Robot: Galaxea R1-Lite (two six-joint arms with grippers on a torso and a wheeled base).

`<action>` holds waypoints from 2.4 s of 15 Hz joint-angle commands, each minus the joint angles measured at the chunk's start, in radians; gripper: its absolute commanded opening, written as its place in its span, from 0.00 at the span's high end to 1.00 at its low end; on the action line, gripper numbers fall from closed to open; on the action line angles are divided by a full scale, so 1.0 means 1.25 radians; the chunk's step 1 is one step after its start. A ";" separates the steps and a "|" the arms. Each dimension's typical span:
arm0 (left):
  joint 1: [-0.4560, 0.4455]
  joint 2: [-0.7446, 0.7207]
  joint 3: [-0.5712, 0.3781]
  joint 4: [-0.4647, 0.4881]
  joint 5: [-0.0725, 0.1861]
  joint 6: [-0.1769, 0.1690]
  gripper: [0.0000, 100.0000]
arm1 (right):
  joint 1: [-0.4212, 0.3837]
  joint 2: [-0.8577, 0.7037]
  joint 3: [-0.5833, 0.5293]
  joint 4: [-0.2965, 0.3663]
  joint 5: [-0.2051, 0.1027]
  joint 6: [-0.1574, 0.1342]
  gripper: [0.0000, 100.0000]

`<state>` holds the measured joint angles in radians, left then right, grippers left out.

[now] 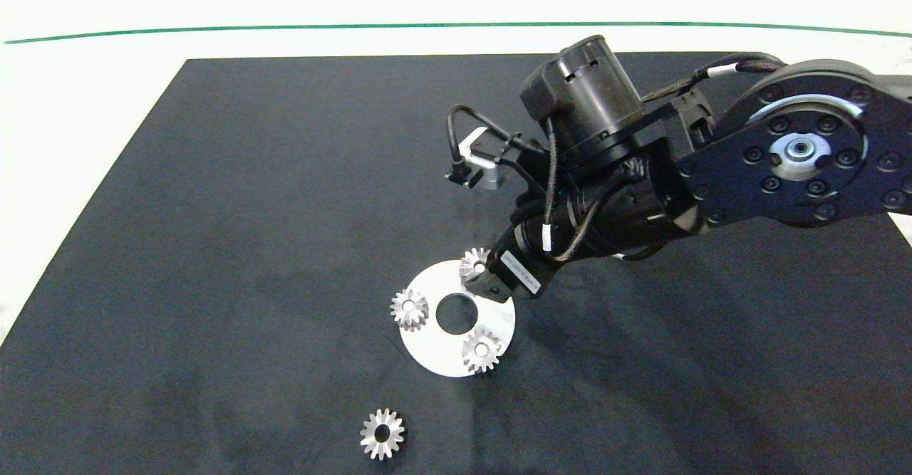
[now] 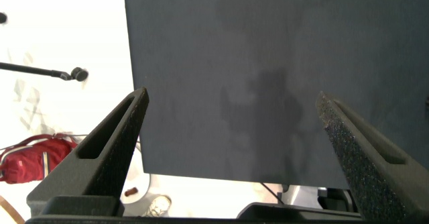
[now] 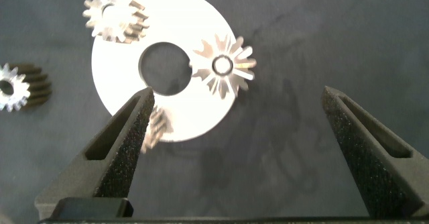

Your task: Remove an incorrectly installed larger gear and replace it with the correct smaller gear

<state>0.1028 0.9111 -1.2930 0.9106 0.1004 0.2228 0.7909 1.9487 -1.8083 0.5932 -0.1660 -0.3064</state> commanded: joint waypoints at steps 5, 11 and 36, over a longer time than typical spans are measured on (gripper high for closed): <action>0.000 -0.006 0.000 0.003 0.001 0.002 0.00 | 0.004 0.071 -0.038 0.003 0.000 0.003 0.00; 0.000 -0.006 0.000 0.003 0.001 0.003 0.00 | -0.007 0.100 -0.057 0.002 0.000 0.021 0.03; -0.002 -0.038 0.004 0.002 0.002 0.023 0.00 | -0.012 0.128 -0.054 -0.012 -0.001 0.019 0.53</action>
<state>0.0994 0.8640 -1.2887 0.9077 0.1019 0.2504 0.7755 2.1157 -1.8772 0.5734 -0.1668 -0.2789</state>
